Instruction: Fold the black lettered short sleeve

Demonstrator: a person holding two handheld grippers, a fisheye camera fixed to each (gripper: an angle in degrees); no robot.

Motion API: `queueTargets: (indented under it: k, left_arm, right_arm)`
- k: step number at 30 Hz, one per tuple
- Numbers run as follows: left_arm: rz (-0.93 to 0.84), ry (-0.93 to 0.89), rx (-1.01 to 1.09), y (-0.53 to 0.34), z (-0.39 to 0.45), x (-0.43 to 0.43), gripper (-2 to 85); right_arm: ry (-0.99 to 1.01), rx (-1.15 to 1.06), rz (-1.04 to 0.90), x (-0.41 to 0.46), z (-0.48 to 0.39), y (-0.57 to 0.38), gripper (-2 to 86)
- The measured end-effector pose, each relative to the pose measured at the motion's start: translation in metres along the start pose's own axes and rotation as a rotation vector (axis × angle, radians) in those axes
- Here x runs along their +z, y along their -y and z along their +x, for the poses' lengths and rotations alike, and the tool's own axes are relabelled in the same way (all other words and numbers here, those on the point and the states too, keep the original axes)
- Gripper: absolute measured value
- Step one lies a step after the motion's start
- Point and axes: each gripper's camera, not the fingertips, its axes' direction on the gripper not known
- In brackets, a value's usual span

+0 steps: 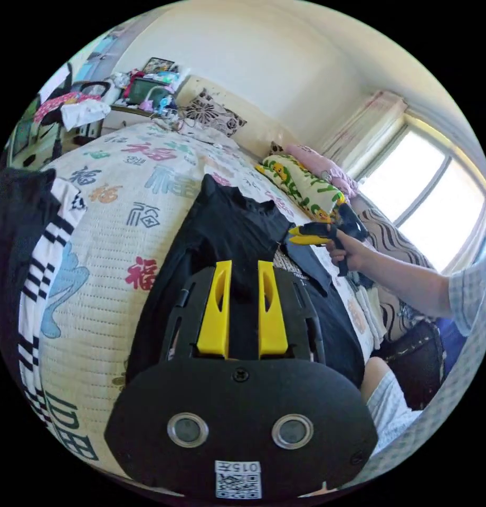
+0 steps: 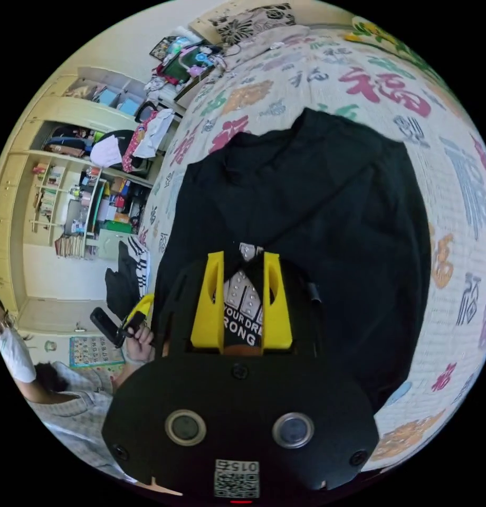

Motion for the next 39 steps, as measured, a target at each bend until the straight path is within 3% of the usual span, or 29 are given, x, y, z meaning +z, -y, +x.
queueTargets:
  k: [5, 8, 11, 14, 22, 25, 28, 32, 34, 36, 39]
  left_arm:
    - [-0.008, -0.061, -0.342, 0.017, -0.059, 0.046, 8.1]
    - [0.063, -0.152, -0.497, 0.021, -0.081, 0.075, 7.5]
    - [0.071, -0.117, -0.533, 0.021, -0.09, 0.094, 3.5]
    - [0.085, -0.103, -0.508, 0.017, -0.091, 0.104, 0.8]
    - [0.078, 0.075, -0.445, 0.016, -0.077, 0.142, 0.8]
    - [0.065, 0.09, -0.446, 0.006, -0.069, 0.146, 2.1]
    - [0.091, 0.152, -0.365, -0.008, -0.046, 0.14, 1.5]
    - [-0.004, 0.06, -0.202, -0.018, -0.016, 0.18, 1.1]
    - [-0.108, 0.148, -0.142, -0.022, -0.007, 0.216, 1.2]
    - [-0.18, 0.239, -0.101, -0.027, 0.0, 0.244, 1.3]
    - [-0.083, 0.228, -0.035, -0.016, 0.019, 0.243, 2.0]
  right_arm:
    - [-0.003, -0.226, -0.051, 0.042, -0.063, 0.085, 12.3]
    - [0.01, -0.237, -0.095, 0.083, -0.083, 0.131, 13.2]
    - [0.071, -0.198, -0.173, 0.116, -0.088, 0.161, 10.4]
    - [0.04, -0.202, -0.2, 0.126, -0.096, 0.174, 2.0]
    - [-0.134, -0.309, -0.198, 0.137, -0.13, 0.178, 2.6]
    - [-0.156, -0.281, -0.128, 0.109, -0.131, 0.168, 5.1]
    - [-0.265, -0.378, -0.011, 0.061, -0.139, 0.133, 2.1]
    - [-0.174, -0.485, -0.178, 0.048, -0.124, 0.073, 0.0]
    - [-0.267, -0.482, -0.271, 0.059, -0.107, 0.052, -0.4]
    - [-0.29, -0.479, -0.223, 0.049, -0.091, 0.036, -0.5]
    - [-0.254, -0.381, -0.092, -0.008, -0.06, 0.032, 1.0]
